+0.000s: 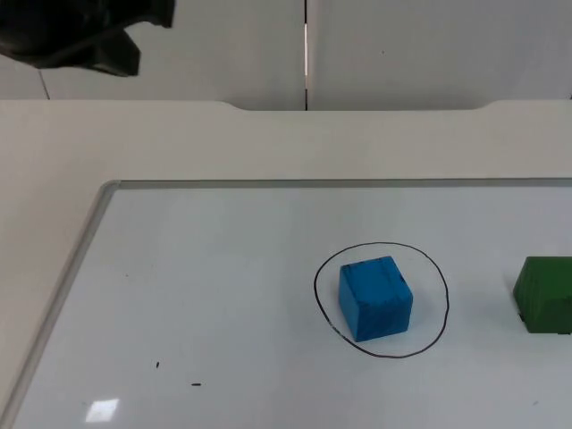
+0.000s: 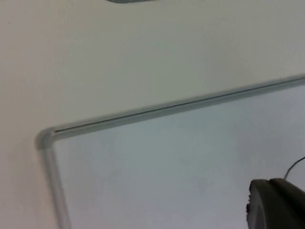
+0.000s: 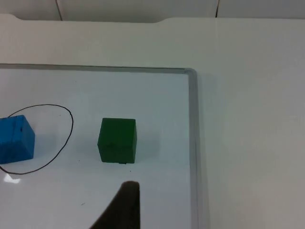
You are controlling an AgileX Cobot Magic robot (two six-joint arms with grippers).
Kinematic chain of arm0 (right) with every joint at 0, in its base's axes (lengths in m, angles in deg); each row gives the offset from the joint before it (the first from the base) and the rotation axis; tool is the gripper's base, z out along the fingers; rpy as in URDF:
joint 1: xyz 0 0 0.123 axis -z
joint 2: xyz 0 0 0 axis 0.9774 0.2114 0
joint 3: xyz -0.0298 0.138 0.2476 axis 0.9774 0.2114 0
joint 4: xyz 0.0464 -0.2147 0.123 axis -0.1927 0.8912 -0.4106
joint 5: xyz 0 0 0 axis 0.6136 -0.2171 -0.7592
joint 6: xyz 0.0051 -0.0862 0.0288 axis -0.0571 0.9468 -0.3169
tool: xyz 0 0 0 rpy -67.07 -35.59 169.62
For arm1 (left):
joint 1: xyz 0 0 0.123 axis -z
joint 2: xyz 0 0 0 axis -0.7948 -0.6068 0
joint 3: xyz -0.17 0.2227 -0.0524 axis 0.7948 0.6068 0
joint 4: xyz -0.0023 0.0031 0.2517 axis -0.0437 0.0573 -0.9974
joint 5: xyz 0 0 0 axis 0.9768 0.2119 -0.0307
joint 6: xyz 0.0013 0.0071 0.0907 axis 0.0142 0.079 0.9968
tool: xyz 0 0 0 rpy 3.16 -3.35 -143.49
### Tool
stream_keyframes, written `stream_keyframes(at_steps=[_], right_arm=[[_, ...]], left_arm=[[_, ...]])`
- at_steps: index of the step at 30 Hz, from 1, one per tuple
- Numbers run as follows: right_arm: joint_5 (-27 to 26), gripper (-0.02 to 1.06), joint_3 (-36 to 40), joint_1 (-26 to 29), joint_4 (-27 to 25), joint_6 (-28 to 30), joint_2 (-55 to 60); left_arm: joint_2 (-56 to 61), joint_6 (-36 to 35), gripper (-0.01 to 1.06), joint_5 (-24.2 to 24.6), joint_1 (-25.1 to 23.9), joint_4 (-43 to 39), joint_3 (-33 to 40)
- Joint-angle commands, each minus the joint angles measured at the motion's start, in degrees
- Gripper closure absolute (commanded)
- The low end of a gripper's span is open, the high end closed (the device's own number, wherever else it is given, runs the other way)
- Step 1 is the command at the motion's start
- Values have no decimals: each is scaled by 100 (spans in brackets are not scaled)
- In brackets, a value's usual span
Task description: Push the two cubes into the marked area.
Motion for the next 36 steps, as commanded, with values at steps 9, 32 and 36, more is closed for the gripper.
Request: stream_keyframes(at_steps=[9, 32, 36], right_arm=[[-20, -1, 35, 21, 29, -10, -17], [-20, -1, 35, 21, 29, -10, -17], [-20, -1, 35, 21, 29, -10, -17]], left_arm=[[747, -1743, 105, 654, -1024, -2058, -14], [3437, 420, 105, 538, -2276, 435, 1797], [3948, 836, 105, 944, -2276, 654, 1797]])
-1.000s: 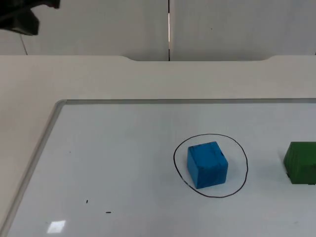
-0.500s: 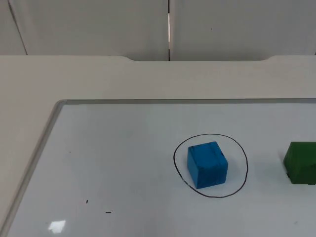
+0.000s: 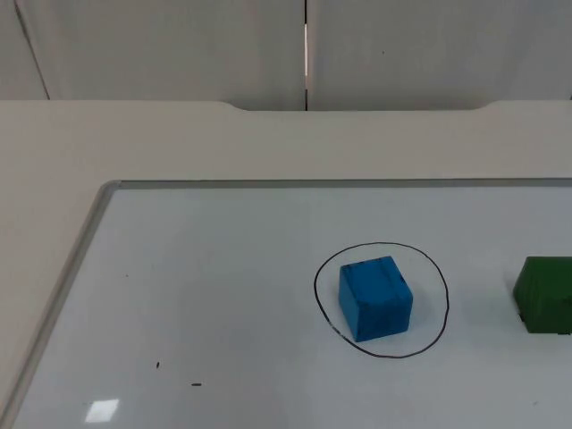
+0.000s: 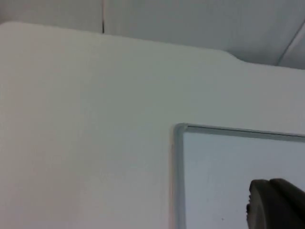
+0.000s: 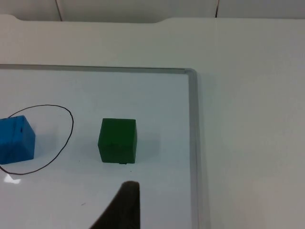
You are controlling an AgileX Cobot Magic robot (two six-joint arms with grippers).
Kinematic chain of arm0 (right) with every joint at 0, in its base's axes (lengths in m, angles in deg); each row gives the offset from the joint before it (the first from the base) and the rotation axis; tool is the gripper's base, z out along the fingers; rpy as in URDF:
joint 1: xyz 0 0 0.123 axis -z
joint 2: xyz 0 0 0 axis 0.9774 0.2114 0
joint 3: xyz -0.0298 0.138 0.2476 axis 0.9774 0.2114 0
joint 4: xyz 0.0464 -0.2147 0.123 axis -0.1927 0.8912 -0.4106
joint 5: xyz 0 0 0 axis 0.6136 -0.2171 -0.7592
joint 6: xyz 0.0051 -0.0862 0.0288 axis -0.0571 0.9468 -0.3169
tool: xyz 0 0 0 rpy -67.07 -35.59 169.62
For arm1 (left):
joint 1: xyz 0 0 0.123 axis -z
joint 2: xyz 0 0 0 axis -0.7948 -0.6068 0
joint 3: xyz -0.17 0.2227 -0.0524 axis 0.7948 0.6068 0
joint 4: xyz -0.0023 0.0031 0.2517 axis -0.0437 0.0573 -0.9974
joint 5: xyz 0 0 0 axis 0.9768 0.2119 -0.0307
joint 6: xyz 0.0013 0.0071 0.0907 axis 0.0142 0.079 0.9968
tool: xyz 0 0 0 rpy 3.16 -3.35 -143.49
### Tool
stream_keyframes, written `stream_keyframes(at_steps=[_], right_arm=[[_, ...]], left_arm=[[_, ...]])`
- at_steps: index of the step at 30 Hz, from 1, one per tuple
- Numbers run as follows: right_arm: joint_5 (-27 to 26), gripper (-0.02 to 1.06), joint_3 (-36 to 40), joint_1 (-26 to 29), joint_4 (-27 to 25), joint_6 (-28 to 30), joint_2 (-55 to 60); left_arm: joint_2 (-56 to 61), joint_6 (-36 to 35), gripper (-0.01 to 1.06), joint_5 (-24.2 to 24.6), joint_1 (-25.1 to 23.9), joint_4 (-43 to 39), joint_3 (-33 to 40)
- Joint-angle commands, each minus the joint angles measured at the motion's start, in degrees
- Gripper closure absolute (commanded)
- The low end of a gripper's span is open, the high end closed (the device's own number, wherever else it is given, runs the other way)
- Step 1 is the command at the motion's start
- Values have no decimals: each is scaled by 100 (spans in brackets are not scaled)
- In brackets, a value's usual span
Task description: Push the two cubes into the marked area.
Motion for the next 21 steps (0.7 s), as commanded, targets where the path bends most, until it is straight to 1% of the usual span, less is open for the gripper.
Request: stream_keyframes(at_steps=[1, 2, 4, 6, 7, 10, 11, 13, 16, 18, 19, 21], right_arm=[[-20, -1, 35, 21, 29, 22, -17], [-20, -1, 35, 21, 29, 22, -17], [-20, -1, 35, 21, 29, 22, -17], [-20, -1, 35, 21, 29, 32, -17], [-20, -1, 35, 21, 29, 32, -17], [-20, -1, 35, 21, -16, 138, -17], [-20, -1, 35, 21, -30, 175, -17], [-20, -1, 35, 21, -30, 175, -17], [-31, -1, 35, 21, -30, 174, -17], [-45, -1, 35, 21, -30, 174, -17], [-45, -1, 35, 21, -30, 174, -17], [-45, -1, 35, 21, -101, 315, -17]], left_arm=[[456, 391, 105, 418, -23, 236, 26], [456, 391, 105, 418, -23, 236, 26], [745, 427, 105, 732, -23, 278, 26], [1140, 583, 105, 1145, -23, 319, 26], [1140, 583, 105, 1145, -23, 319, 26], [1591, 768, 105, 1617, -23, 336, 26], [1750, 768, 105, 1724, -23, 362, 26], [1882, 768, 105, 1790, -23, 365, 26], [2238, 676, 105, 1995, -23, 311, 26], [2335, 561, 105, 2044, -23, 244, 37], [2413, 407, 105, 2110, -23, 148, 36], [2558, -73, 105, 2208, -23, -319, 36]])
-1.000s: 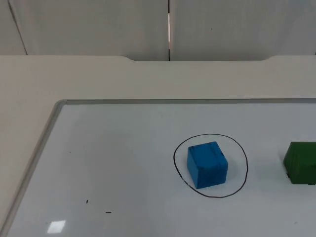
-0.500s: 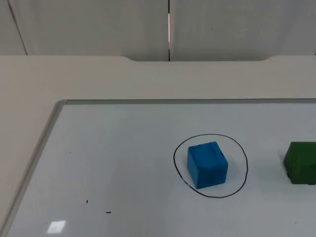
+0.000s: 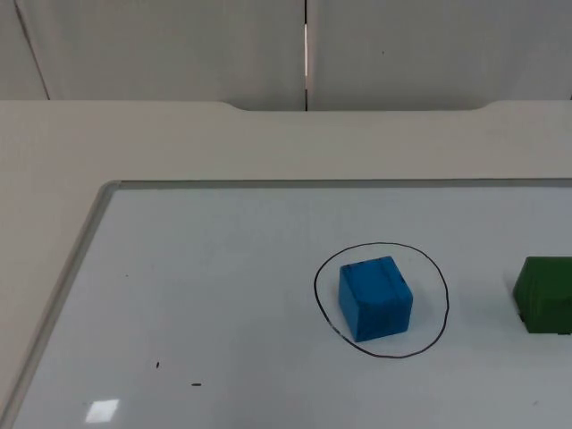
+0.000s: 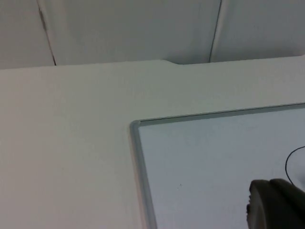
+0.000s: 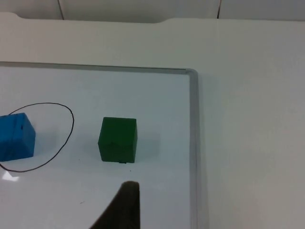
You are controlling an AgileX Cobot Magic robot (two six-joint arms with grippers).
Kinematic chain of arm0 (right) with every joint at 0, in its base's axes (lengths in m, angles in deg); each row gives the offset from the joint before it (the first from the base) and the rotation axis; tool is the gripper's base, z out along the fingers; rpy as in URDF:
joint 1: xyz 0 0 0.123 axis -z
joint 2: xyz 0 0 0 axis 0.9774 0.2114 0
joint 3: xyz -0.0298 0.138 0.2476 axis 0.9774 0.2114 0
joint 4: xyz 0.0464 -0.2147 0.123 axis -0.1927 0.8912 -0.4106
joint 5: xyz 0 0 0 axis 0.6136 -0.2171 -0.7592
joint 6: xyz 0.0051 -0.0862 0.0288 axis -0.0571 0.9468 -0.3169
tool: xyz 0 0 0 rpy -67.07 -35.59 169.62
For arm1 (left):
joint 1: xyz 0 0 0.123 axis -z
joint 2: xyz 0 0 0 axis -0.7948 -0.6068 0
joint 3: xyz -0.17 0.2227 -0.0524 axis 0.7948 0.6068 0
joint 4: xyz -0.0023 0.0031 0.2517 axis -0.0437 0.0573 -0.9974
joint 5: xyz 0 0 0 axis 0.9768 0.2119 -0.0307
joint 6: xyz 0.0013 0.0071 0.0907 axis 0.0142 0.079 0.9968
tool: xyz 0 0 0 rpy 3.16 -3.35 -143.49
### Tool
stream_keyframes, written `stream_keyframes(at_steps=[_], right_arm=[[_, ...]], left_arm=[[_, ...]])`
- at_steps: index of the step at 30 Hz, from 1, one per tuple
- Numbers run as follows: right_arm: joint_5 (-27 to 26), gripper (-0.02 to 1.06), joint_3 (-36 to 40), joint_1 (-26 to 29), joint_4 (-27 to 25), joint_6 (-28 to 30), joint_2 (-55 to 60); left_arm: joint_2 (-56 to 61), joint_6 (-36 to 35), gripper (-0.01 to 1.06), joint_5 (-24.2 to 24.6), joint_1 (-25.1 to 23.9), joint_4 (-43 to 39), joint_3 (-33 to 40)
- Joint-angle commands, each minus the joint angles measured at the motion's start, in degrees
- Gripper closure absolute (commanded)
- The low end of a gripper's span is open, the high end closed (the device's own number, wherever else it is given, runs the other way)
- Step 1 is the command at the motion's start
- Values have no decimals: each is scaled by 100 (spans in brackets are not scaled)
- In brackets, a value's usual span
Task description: Push the two cubes into the marked area.
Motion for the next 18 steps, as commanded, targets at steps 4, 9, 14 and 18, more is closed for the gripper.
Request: stream_keyframes(at_steps=[4, 9, 14, 18], right_arm=[[-45, -1, 35, 21, -155, 314, -17], [-239, -1, -136, 21, -155, 314, 440], [-740, -1, -511, 21, -141, 325, 1254], [-960, -1, -905, 21, -141, 354, 2150]], left_arm=[[287, -778, 105, 189, -23, -841, 36], [397, -803, 105, 203, -23, -827, 36], [405, -803, 105, 225, -23, -848, 198], [405, -803, 105, 73, -23, -864, 370]])
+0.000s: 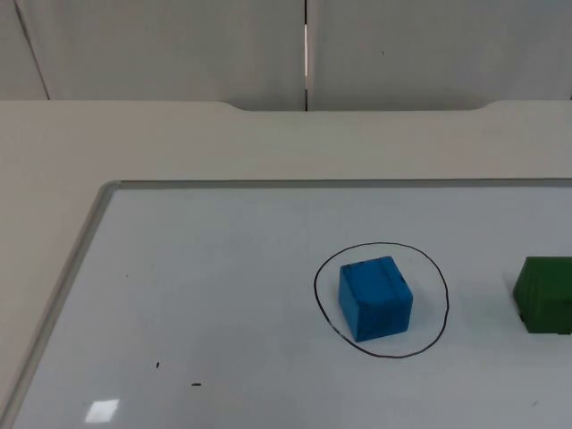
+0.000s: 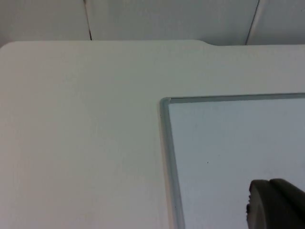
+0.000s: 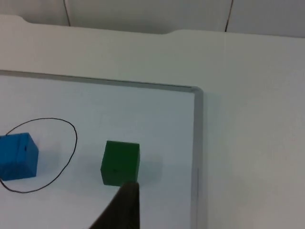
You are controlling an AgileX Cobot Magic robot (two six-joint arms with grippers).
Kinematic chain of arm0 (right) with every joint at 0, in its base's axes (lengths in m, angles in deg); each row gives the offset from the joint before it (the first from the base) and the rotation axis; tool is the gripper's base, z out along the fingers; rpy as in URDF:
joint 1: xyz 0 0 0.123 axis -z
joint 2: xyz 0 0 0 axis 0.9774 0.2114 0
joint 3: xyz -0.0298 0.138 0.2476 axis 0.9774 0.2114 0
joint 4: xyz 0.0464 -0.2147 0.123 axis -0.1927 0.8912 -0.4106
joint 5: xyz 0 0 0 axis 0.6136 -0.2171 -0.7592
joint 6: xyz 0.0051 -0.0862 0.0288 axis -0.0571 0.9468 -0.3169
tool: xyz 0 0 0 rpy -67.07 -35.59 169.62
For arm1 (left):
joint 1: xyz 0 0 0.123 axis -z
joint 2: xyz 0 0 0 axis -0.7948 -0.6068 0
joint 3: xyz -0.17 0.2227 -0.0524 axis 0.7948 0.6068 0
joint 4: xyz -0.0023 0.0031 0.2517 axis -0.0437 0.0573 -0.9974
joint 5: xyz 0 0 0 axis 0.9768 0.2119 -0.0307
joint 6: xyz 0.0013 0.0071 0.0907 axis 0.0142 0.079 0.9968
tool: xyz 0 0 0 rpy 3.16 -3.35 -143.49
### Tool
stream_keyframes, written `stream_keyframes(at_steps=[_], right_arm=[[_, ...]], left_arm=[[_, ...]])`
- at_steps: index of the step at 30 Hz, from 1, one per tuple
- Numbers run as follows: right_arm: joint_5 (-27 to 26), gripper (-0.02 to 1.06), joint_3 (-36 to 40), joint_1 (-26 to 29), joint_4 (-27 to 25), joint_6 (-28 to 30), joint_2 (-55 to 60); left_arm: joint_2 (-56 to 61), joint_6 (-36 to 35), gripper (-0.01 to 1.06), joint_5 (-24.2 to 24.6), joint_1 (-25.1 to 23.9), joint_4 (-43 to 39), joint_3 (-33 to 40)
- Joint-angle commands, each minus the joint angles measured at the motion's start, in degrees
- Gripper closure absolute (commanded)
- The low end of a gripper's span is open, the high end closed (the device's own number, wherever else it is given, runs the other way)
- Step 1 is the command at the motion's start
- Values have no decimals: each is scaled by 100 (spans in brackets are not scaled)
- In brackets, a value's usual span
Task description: Push the two cubes into the marked area.
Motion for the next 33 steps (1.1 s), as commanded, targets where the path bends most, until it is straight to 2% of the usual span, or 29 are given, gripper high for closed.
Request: stream_keyframes(at_steps=[1, 8, 13, 17, 18, 22, 23, 26, 27, 31, 33], right_arm=[[-190, -1, -360, 21, -32, 71, 792], [-11, 0, -842, 21, -121, 71, 2084], [-57, 7, -1033, 21, -121, 47, 2992], [-355, 25, -1110, 21, -121, -46, 3878], [-355, 25, -1110, 21, -121, -46, 3878], [-745, 49, -1119, 21, -133, -128, 4724], [-745, 49, -1119, 21, -133, -128, 4724], [-1107, 64, -1119, 21, -133, -128, 5243], [-1107, 64, -1119, 21, -133, -128, 5243], [-1558, 83, -1119, 21, -144, -205, 5950], [-1569, 86, -1119, 21, -144, -255, 6118]], left_arm=[[37, -42, 105, -179, -23, -62, 117], [318, -42, 105, -342, -23, -120, 406], [744, -42, 105, -448, -23, -215, 678], [945, -42, 105, -517, -23, -204, 700], [945, -42, 105, -517, -23, -204, 700], [994, -42, 105, -551, -23, -215, 713], [994, -42, 105, -551, -23, -215, 713], [994, -42, 105, -551, -23, -205, 713], [994, -42, 105, -551, -23, -205, 713], [994, -42, 105, -551, -23, -205, 713], [994, -42, 105, -551, -23, -205, 713]])
